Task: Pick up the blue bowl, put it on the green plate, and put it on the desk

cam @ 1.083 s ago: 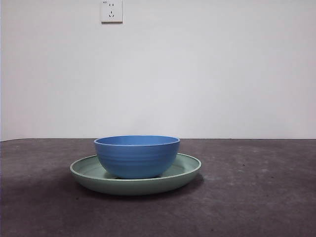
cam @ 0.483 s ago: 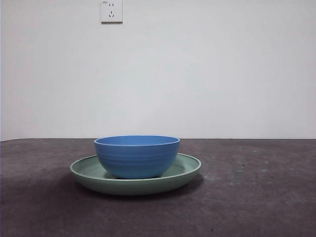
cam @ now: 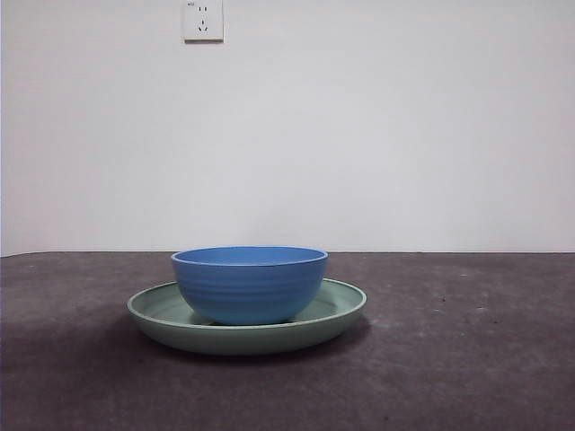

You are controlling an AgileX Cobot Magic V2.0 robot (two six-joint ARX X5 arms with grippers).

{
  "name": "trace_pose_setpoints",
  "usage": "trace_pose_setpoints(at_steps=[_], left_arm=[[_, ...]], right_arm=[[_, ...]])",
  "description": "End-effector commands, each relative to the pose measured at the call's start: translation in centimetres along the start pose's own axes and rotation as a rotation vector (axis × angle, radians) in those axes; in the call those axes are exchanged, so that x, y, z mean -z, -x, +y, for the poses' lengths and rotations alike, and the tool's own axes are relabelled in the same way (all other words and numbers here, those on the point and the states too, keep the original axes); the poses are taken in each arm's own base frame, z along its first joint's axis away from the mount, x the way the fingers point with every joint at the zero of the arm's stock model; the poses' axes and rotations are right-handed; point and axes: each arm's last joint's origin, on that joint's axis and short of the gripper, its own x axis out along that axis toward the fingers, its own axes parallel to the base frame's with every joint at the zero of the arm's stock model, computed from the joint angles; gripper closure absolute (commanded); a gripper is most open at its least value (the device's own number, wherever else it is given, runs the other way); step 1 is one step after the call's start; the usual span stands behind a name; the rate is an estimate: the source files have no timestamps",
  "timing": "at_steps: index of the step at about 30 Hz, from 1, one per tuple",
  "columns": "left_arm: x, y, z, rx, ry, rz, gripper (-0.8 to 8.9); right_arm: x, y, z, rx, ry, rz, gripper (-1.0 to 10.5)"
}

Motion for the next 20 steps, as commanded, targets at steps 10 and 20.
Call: trace_pose_setpoints(at_steps=[10,20], left_arm=[[1.5,2.3,2.0,-0.186,0.072,-0.188,7.86],[8.9,-2.4,7.0,-0.541,0.132,-0.404,7.86]], right_arm=[[-0.2,0.3,0.1,-0.008,-0.002,-0.017,9.0],[-0.2,0.3,0.1,-0.008,-0.002,-0.017,9.0]])
